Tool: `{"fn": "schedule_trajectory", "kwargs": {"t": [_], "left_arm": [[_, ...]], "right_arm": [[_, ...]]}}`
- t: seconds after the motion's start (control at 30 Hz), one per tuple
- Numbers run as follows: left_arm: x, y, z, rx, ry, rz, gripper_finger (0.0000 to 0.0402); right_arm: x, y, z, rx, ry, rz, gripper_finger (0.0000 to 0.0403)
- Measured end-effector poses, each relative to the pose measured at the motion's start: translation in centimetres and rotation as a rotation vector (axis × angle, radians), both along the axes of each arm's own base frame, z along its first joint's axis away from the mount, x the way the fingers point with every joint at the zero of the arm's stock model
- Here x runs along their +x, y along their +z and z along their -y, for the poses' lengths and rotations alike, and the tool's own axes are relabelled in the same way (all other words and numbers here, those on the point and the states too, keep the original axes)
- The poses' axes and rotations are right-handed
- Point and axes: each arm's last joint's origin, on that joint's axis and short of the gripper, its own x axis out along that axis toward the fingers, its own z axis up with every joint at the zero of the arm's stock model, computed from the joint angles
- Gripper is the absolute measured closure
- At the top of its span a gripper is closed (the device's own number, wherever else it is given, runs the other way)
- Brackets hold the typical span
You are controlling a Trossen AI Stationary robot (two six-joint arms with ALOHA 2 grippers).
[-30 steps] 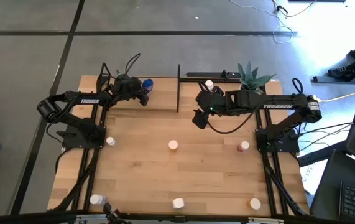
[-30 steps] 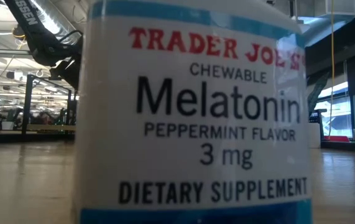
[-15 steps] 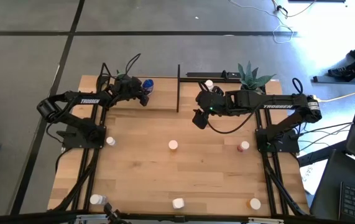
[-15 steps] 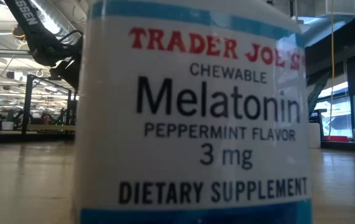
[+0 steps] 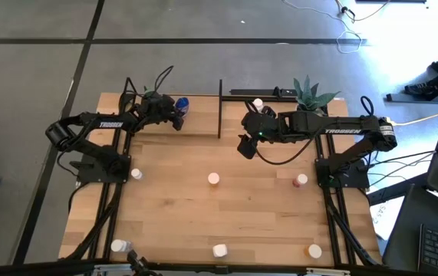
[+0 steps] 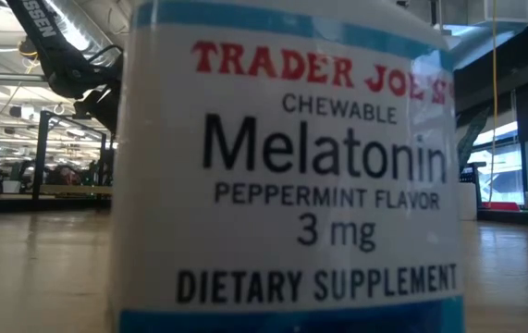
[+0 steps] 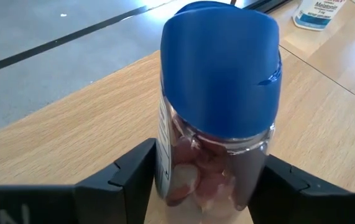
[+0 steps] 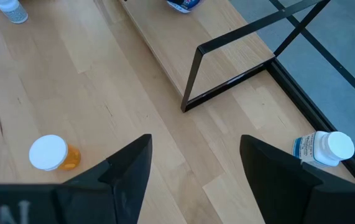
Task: Pick and place medicine bottles onto shelf by color
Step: Put the blue pill bottle on the shelf
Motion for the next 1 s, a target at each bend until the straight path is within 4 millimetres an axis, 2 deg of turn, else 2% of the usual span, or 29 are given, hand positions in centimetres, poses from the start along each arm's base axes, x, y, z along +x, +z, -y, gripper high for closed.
{"fn": "schedule_trajectory", "kwargs": {"t": [0.3, 1.0], "left_arm": [[0.01, -0.02, 0.03, -0.012, -0.003, 0.009, 0.0177], [0.01, -0.01, 0.03, -0.022, 0.005, 0.019, 0.0175]], "right_arm": [[0.00, 0.00, 0.00, 0.000, 0.000, 0.000, 0.0157], [0.00, 0.00, 0.00, 0.000, 0.000, 0.000, 0.0157]]}}
